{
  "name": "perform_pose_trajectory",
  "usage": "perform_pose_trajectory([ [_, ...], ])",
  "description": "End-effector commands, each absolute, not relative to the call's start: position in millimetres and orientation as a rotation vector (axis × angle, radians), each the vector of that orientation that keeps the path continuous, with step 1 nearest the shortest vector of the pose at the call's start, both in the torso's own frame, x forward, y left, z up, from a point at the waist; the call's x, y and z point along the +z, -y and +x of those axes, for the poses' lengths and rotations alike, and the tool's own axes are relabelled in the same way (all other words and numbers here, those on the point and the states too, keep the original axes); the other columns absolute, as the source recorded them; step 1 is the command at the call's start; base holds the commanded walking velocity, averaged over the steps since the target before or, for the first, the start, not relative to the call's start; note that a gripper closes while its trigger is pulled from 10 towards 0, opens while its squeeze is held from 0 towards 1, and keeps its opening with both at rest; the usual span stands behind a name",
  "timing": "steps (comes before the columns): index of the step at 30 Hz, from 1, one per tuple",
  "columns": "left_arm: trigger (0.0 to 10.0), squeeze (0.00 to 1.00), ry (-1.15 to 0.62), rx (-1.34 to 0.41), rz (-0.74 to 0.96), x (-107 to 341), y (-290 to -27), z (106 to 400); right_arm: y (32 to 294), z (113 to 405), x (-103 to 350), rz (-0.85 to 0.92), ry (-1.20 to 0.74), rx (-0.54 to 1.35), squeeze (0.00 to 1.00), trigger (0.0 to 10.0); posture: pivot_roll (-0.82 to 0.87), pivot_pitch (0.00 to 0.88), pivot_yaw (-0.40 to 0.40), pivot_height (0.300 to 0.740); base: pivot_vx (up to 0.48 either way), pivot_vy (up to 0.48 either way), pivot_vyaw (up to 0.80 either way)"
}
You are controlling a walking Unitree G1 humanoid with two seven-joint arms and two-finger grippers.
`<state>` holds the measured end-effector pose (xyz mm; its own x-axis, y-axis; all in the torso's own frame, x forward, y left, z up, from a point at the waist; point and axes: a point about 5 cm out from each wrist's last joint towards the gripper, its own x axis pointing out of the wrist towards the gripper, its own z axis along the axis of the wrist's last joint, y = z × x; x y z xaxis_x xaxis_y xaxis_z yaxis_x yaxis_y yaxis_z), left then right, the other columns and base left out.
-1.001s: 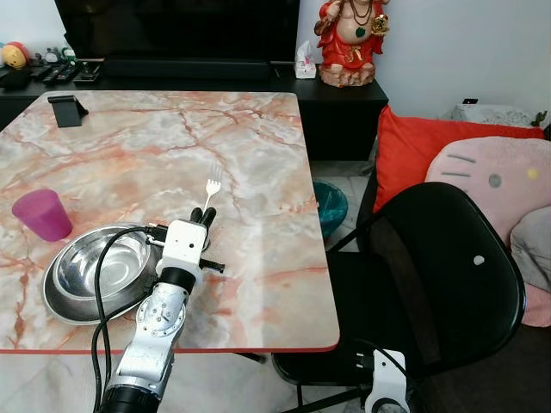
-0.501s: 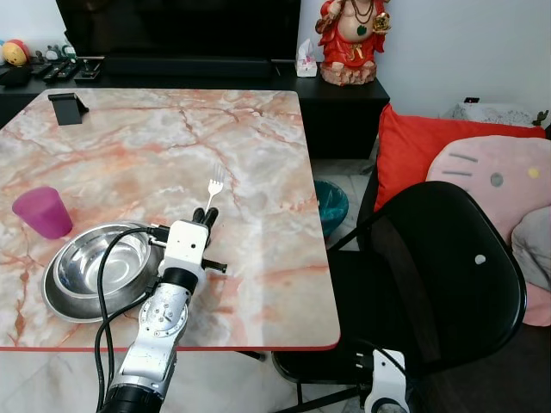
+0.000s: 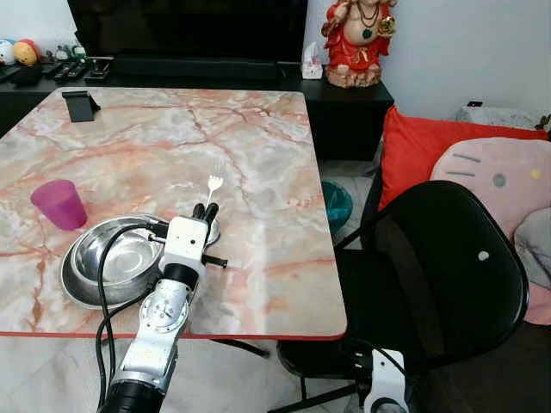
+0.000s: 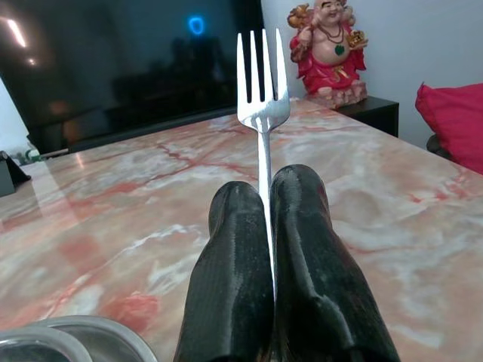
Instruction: Setting the table
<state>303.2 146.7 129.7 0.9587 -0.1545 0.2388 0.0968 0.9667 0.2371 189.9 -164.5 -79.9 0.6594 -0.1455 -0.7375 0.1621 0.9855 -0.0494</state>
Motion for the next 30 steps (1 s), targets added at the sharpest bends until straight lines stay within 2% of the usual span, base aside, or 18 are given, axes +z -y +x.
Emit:
perform_pose_trajectory([
  [1,10.0,0.0,0.27,-0.14,0.217,132.5,-144.7,305.4,165.8,188.1,-80.8,0.017,-0.839,-0.174,0.0,10.0,0.01,0.0,-0.036,0.74,0.0,0.0,0.0],
  [4,10.0,0.0,0.272,-0.144,0.213,132.8,-144.0,305.6,165.9,188.2,-80.8,0.017,-0.839,-0.173,0.0,10.0,0.01,0.0,-0.036,0.74,0.0,0.0,0.0],
  [11,10.0,0.0,0.272,-0.147,0.207,132.5,-143.2,305.3,165.8,188.2,-80.7,0.017,-0.839,-0.172,0.0,10.0,0.01,0.0,-0.036,0.74,-0.321,0.0,0.0],
  [30,10.0,0.0,0.275,-0.143,0.213,134.1,-144.0,305.7,166.1,188.7,-80.6,0.014,-0.84,-0.166,0.0,10.0,0.01,0.0,-0.037,0.74,0.0,0.0,0.0],
])
